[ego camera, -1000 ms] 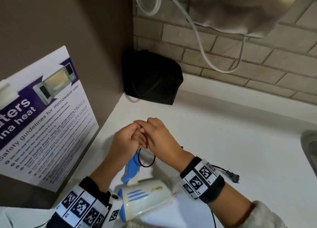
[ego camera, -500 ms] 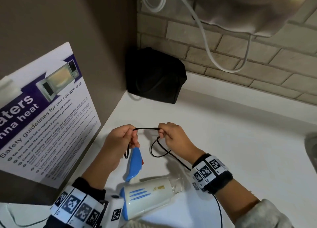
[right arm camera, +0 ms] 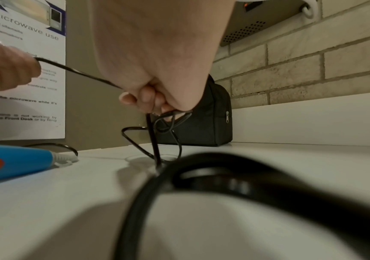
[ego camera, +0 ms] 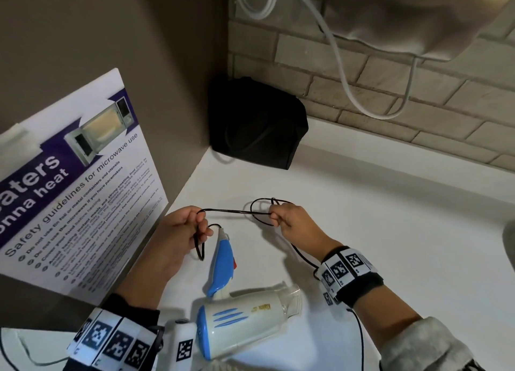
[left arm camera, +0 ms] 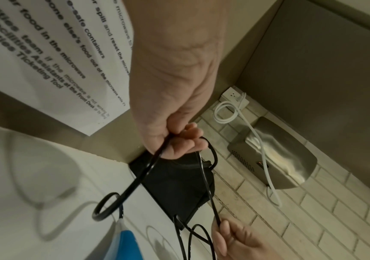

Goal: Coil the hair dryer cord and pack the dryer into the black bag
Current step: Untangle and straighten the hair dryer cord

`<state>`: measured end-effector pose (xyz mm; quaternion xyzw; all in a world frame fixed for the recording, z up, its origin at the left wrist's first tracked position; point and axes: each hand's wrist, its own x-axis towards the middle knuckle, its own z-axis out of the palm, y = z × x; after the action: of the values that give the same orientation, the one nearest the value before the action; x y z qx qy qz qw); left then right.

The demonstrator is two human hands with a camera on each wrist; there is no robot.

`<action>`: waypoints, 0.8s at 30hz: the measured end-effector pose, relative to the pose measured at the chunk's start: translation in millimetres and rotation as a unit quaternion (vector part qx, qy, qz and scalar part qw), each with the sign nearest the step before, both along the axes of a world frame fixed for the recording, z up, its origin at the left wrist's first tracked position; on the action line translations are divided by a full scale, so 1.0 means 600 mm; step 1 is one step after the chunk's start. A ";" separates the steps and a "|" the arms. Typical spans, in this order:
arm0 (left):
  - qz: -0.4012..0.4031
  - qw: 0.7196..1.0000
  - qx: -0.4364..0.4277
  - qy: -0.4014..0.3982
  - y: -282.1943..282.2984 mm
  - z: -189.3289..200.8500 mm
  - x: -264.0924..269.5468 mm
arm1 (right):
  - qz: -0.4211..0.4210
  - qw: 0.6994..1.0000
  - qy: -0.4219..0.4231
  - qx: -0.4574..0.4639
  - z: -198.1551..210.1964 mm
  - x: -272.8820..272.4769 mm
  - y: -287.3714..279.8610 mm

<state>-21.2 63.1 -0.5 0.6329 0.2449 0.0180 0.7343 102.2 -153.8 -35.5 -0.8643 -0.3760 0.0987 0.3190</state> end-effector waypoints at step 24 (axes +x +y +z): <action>-0.028 0.999 0.027 -0.032 0.016 0.017 -0.033 | -0.043 0.954 -0.146 -0.257 0.007 0.049 -0.023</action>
<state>-40.9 72.8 9.6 0.6583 0.2032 0.0243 0.7244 131.7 -167.9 -31.5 -0.9374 -0.3430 0.0510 0.0319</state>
